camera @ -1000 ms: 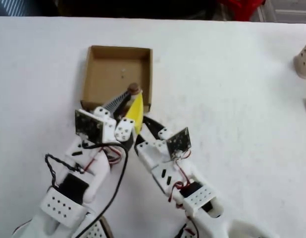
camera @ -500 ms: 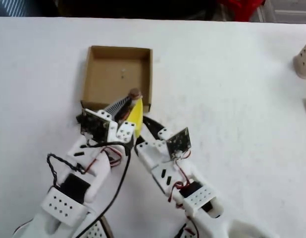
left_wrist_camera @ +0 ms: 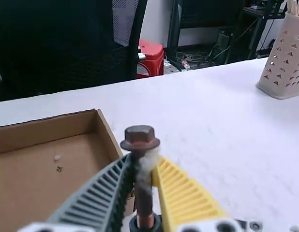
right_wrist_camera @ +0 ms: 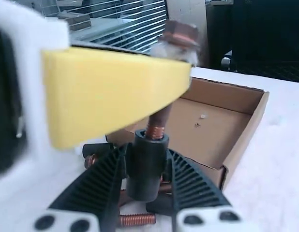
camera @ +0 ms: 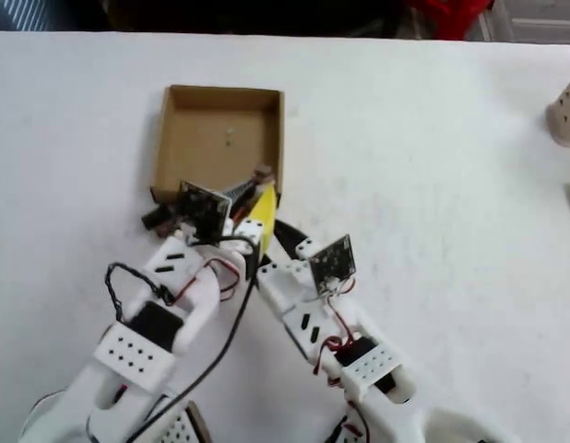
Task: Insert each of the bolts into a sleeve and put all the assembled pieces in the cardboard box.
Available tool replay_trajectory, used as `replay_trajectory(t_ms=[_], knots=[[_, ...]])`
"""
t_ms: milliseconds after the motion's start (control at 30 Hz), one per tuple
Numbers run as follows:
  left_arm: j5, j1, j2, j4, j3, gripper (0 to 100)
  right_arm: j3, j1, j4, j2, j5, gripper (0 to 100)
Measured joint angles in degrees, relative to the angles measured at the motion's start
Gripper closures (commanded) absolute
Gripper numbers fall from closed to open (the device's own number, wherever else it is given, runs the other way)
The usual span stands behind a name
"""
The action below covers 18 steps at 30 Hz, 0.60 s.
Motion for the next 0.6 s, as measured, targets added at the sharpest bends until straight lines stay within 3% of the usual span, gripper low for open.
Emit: replay_trajectory(t_ms=[600], knots=[[0.0, -1.05, -0.7, -0.26, 0.79, 98, 0.0, 0.62, 0.35, 0.0, 0.0, 98.2]])
